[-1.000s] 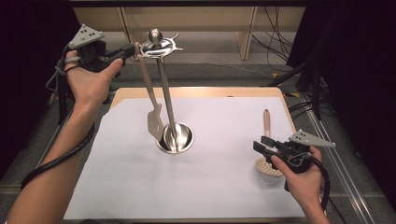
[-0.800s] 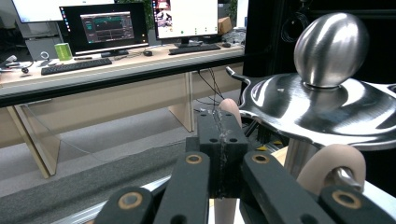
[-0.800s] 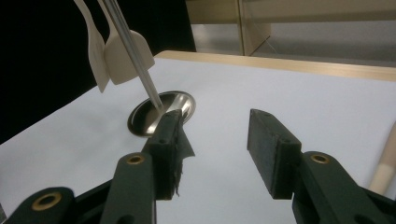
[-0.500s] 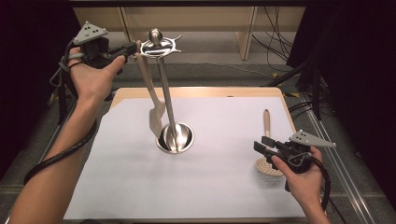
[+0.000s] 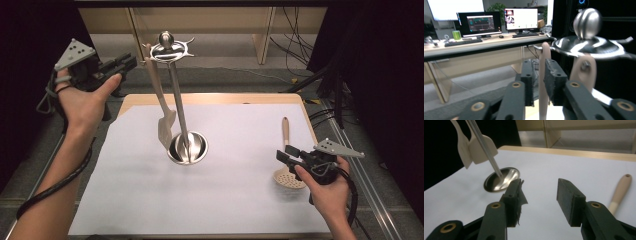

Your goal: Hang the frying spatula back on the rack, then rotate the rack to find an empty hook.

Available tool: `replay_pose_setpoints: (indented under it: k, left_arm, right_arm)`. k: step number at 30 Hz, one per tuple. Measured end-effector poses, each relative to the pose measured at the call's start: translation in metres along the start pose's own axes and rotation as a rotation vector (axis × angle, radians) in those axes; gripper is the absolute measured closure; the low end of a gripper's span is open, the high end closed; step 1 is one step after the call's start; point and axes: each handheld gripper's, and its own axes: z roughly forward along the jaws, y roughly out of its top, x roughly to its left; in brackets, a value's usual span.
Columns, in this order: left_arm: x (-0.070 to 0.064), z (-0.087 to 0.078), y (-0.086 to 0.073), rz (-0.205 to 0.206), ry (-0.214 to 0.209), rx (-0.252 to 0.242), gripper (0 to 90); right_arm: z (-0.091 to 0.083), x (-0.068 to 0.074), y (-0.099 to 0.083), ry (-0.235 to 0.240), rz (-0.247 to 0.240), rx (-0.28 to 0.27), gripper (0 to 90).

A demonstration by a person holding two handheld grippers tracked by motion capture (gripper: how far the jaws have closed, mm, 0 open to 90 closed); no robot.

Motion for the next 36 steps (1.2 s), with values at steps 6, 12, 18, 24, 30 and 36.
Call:
replay_pose_setpoints:
  k: [6,12,18,24,30,36]
  left_arm:
    - [-0.005,-0.029,-0.029,0.002,0.02,-0.027,56.4]
    - [-0.001,-0.042,-0.055,-0.027,0.047,-0.021,50.0]
    - [0.002,-0.043,-0.068,-0.066,0.049,-0.01,48.6]
    - [-0.001,-0.045,-0.067,-0.065,0.042,-0.021,48.1]
    - [-0.004,-0.044,-0.068,-0.062,0.028,-0.011,48.1]
    - [-0.001,-0.046,-0.069,-0.077,0.032,-0.017,48.0]
  right_arm:
    - [-0.001,-0.005,0.001,-0.06,0.008,0.022,55.8]
    - [0.003,-0.007,0.004,-0.087,0.034,0.039,55.9]
    - [0.004,-0.011,0.011,-0.131,0.048,0.056,57.4]
    - [0.006,-0.015,0.014,-0.164,0.041,0.079,59.5]
    - [0.007,-0.024,0.012,-0.207,0.028,0.145,64.5]
    - [0.014,-0.037,0.009,-0.271,0.077,0.26,67.9]
